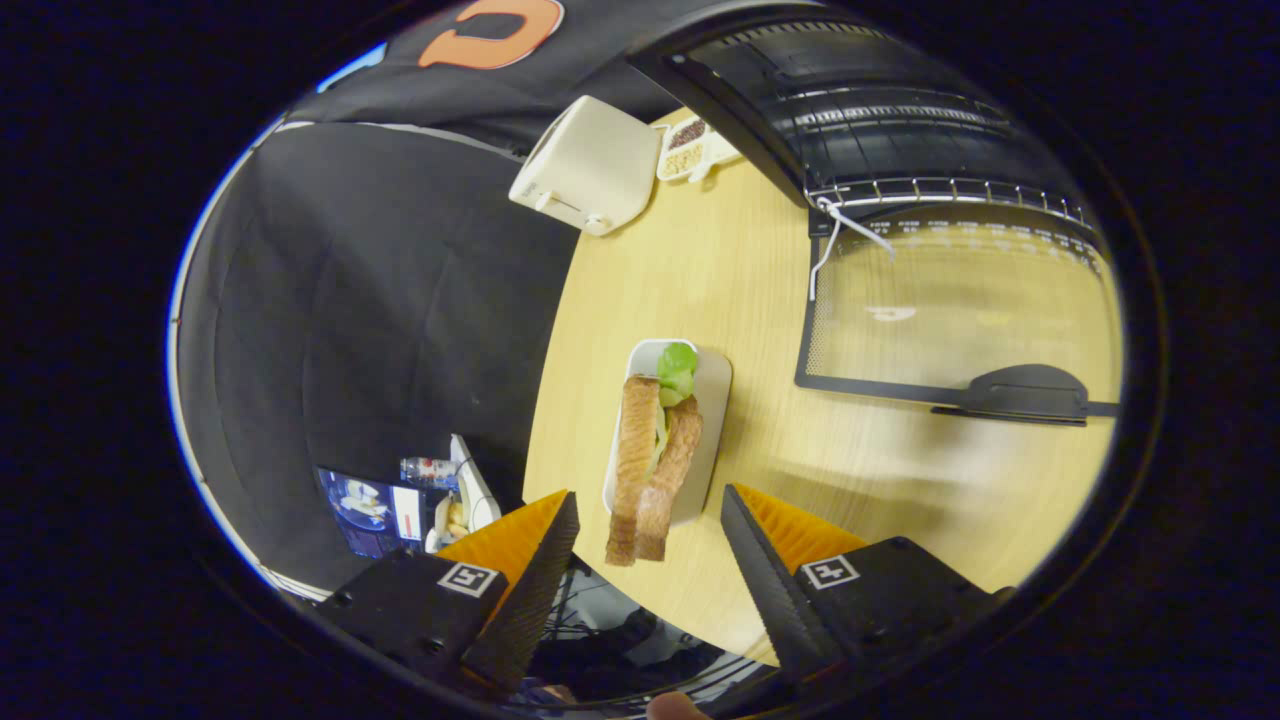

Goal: Open the toaster oven, put the food inside, and close the toaster oven door.

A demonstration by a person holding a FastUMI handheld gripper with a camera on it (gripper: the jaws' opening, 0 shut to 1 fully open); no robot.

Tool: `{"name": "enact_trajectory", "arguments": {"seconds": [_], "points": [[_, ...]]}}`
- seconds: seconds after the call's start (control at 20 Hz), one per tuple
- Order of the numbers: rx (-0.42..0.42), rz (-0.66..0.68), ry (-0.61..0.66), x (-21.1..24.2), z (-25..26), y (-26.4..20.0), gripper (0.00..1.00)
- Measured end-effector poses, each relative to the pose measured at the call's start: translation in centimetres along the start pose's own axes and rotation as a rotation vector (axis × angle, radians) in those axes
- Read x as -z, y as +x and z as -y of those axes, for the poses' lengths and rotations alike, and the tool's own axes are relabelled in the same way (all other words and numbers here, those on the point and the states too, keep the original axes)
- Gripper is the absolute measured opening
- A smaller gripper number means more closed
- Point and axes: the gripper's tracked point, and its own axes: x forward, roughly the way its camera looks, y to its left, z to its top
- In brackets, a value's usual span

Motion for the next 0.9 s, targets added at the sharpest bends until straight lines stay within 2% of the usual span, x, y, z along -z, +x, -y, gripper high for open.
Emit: {"name": "enact_trajectory", "arguments": {"seconds": [0.1, 0.3, 0.35, 0.45, 0.7, 0.9], "points": [[-0.009, -0.008, 0.042, -0.6, 0.1, 0.7, 0.83], [-0.013, -0.023, 0.074, -1.0, -0.1, 0.8, 0.43], [-0.012, -0.023, 0.065, -1.0, -0.3, 0.6, 0.38], [-0.039, -0.015, 0.045, -1.1, -1.2, -0.4, 0.33], [-0.117, 0.048, 0.07, -2.5, -2.7, -5.0, 0.32], [-0.122, 0.183, 0.121, -5.4, -1.2, -9.6, 0.32]]}}
